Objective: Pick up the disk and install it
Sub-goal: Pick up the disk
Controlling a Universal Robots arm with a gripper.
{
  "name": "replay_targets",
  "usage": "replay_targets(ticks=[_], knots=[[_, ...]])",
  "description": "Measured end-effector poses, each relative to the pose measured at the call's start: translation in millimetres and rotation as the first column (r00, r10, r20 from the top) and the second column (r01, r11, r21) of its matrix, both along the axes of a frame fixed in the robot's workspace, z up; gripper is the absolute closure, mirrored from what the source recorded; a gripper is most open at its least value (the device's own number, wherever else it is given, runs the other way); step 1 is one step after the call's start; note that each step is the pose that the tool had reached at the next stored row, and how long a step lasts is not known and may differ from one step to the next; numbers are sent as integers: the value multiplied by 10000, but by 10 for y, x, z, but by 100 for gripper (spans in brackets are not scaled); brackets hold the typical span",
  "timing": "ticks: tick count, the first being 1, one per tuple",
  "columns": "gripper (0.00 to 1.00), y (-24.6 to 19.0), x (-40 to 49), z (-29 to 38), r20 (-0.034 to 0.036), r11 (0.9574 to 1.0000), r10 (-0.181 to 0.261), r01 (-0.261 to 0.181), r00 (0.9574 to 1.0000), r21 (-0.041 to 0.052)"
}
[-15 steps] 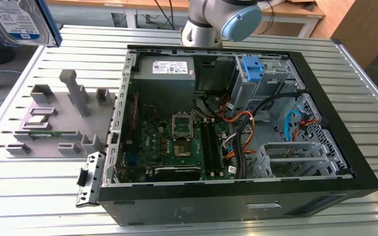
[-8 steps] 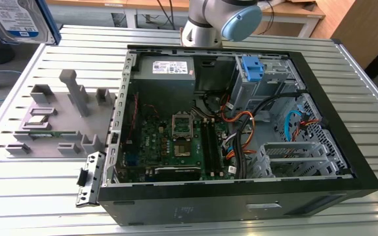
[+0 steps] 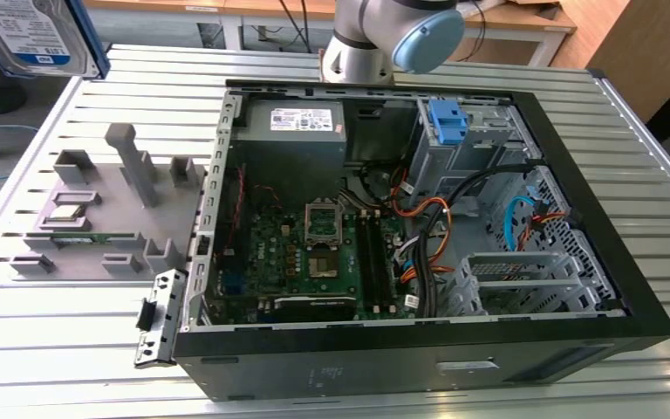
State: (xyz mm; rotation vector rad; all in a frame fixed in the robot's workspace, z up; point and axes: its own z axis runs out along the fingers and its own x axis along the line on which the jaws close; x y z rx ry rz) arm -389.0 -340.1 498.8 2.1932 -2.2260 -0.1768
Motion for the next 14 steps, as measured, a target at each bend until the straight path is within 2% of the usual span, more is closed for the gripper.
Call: replay_targets(ticks=[7, 11, 14], knots=[[65, 0, 152, -1, 1, 10000, 0, 0, 10000, 0], [65, 0, 167, 11, 2, 10000, -2, 2, 10000, 1], [65, 0, 168, 64, 0, 10000, -1, 1, 10000, 0]])
